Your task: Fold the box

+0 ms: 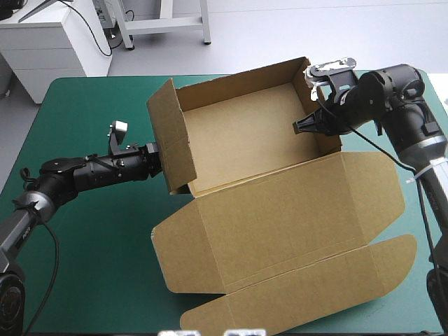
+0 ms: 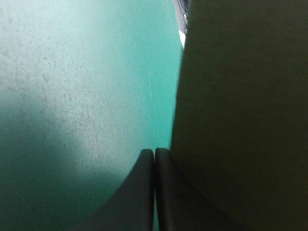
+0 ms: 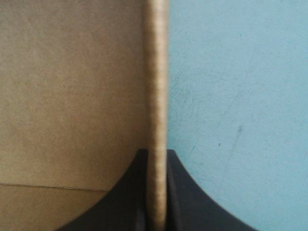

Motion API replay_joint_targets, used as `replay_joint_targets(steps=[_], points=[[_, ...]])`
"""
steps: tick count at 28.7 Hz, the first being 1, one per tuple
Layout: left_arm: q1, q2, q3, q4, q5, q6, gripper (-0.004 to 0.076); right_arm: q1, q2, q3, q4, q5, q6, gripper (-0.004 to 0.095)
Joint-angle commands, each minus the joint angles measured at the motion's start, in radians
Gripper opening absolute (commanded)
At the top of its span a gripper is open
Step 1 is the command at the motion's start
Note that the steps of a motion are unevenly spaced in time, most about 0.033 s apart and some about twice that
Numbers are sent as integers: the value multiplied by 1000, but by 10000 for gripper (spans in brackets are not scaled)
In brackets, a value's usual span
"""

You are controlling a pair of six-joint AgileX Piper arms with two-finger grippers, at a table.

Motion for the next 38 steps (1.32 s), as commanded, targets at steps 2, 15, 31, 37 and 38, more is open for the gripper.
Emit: replay_joint_targets(steps=[2, 15, 31, 37, 38], points=[[-11, -83, -29, -103, 39, 13, -9, 0, -28, -26, -43, -8, 16, -3], [-11, -105, -29, -93, 117, 18, -8, 0, -12, -26, -43, 7, 16, -3], [-11, -103, -29, -181, 175, -47, 625, 0, -1, -26, -54, 7, 16, -3], [-11, -103, -29, -172, 173, -38, 590, 0, 2, -26, -63, 5, 16, -3], [-11, -103, -29, -174, 166, -36, 584, 0, 2, -26, -65, 5, 16, -3]])
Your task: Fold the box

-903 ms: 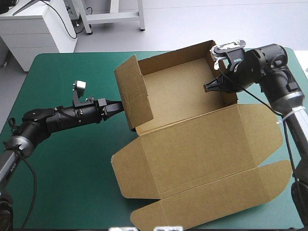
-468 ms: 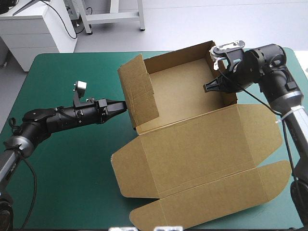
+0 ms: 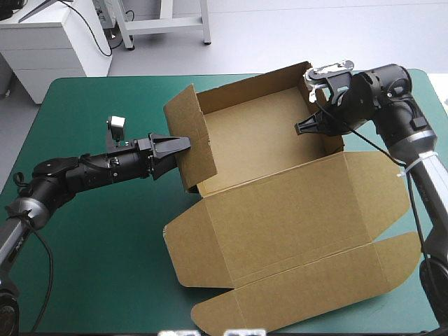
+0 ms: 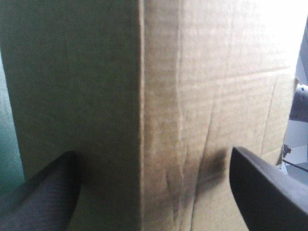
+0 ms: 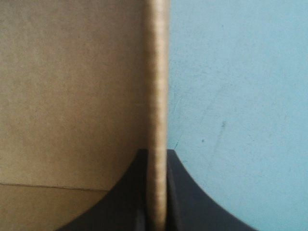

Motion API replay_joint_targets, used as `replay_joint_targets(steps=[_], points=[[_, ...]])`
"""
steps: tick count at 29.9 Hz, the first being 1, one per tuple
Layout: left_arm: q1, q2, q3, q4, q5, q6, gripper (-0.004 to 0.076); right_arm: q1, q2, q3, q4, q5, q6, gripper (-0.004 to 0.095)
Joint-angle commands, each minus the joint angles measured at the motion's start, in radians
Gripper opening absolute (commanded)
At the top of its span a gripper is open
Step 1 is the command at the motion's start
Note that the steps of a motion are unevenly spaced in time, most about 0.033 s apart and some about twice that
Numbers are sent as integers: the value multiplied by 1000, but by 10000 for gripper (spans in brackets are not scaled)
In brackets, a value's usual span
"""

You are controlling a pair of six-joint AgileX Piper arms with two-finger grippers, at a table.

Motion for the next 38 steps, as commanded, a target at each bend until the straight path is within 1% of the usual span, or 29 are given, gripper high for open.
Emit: replay_joint_targets(steps=[1, 8, 11, 13, 16, 18, 20, 23, 25, 29, 35, 36, 38], points=[[-3, -34, -29, -86, 19, 10, 577, 0, -42, -26, -13, 5, 9, -3], [-3, -34, -29, -110, 22, 17, 507, 0, -42, -26, -9, -15, 11, -3], [-5, -37, -35, -88, 6, -22, 495, 0, -42, -26, -11, -22, 8, -3], [-21, -45, -62, -24, -40, -64, 495, 0, -44, -26, -18, -37, 6, -2], [-77, -68, -141, 160, -160, -174, 495, 0, -46, -30, -20, -58, 9, -2], [-130, -84, -196, 281, -255, -275, 495, 0, -46, -34, -20, -60, 9, -2], [-179, -92, -244, 383, -323, -363, 495, 0, -46, -41, -20, -56, 9, -2], [-240, -92, -287, 482, -384, -474, 495, 0, -52, -56, -20, -56, 9, -2], [-273, -92, -289, 526, -423, -522, 494, 0, -55, -72, -20, -56, 9, -2], [-320, -90, -289, 668, -452, -626, 494, 0, -66, -109, -21, -37, -10, -2], [-322, -90, -289, 712, -472, -652, 494, 2, -85, -130, -34, -19, -20, -2], [-322, -90, -289, 712, -476, -656, 494, 13, -90, -130, -41, -19, -21, -2], [-322, -90, -289, 734, -493, -683, 494, 39, -96, -130, -96, -16, -19, -2]])
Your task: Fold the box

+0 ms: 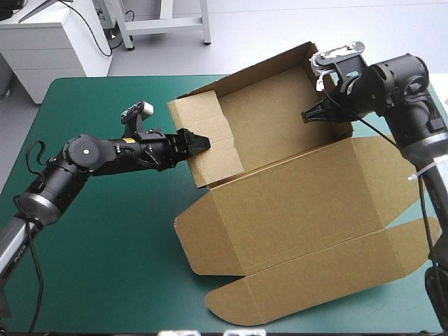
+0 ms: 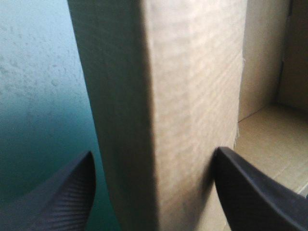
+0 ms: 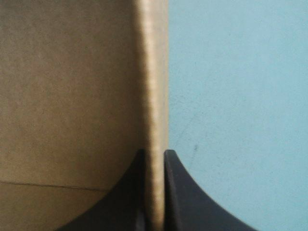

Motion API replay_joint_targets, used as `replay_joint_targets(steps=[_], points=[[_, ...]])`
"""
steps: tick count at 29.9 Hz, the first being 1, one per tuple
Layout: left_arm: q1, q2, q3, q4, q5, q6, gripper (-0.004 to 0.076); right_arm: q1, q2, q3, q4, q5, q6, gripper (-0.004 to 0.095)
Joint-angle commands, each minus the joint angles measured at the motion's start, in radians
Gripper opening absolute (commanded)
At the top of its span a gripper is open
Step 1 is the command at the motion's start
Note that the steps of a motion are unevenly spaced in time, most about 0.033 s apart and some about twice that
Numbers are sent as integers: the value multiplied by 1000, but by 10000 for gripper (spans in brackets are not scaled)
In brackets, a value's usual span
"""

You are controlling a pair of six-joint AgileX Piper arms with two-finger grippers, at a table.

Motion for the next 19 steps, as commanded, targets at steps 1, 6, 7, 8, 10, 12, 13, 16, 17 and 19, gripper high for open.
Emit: replay_joint_targets(steps=[1, 6, 7, 8, 10, 12, 13, 16, 17, 19], points=[[-5, -30, -33, 15, -55, -51, 494, 41, -65, -39, -59, -16, 17, -2], [-5, -29, -33, 47, -68, -83, 494, 161, -69, -39, -255, -8, 79, -2], [-5, -29, -33, 47, -73, -83, 494, 182, -69, -39, -286, -8, 93, -2], [-5, -29, -33, 47, -73, -83, 494, 192, -69, -39, -301, -8, 99, -2], [-12, -29, -33, 52, -84, -83, 494, 221, -69, -39, -317, -8, 112, -2], [-25, -29, -33, 56, -103, -83, 494, 237, -69, -39, -317, -8, 123, -2], [-35, -29, -33, 52, -114, -83, 494, 243, -69, -39, -317, -8, 130, -2], [-70, -26, -33, 56, -150, -81, 494, 248, -70, -39, -313, -8, 134, -2], [-76, -23, -33, 56, -154, -81, 494, 248, -70, -39, -313, -8, 134, -2], [-86, -14, -33, 56, -155, -81, 494, 248, -72, -39, -313, -2, 134, -2]])
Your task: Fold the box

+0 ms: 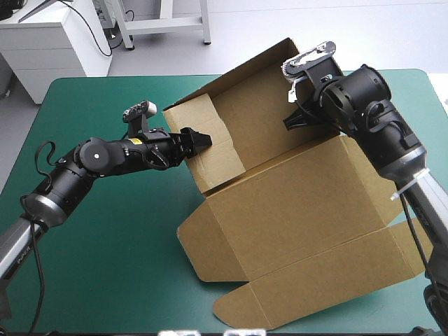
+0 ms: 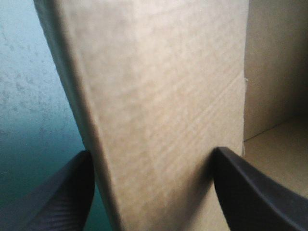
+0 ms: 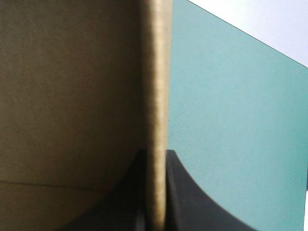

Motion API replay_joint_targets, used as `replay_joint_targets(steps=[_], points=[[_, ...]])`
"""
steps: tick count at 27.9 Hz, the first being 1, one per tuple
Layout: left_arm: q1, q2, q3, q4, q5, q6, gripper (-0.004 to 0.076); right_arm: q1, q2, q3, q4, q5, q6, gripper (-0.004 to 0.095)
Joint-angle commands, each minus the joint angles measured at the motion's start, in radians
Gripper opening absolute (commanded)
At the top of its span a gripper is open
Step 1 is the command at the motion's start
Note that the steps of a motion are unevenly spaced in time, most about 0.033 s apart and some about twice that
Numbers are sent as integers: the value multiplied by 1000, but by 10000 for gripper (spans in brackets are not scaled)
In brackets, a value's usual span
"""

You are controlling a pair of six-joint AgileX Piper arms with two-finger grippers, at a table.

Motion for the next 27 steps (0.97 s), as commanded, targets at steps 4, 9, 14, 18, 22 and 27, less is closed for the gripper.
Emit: replay_joint_targets(steps=[4, 9, 14, 18, 22, 27], points=[[-38, -1, -33, -53, -50, -2, 494, 7, -52, -37, 2, 2, 8, -2], [-39, 4, -33, -57, -65, -11, 408, 7, -52, -37, -12, 6, 8, -2], [-39, 4, -24, -57, -69, -25, 151, 7, -52, -37, -22, 6, 19, -3], [-39, 4, 41, -89, -128, -49, 0, 7, -52, -37, -22, 6, 49, -3], [-39, 4, 110, -183, -195, -62, 0, 7, -52, -37, -20, 6, 70, -3], [-39, 4, 34, -102, -117, -23, -9, 5, -52, -37, -19, 6, 117, -20]])
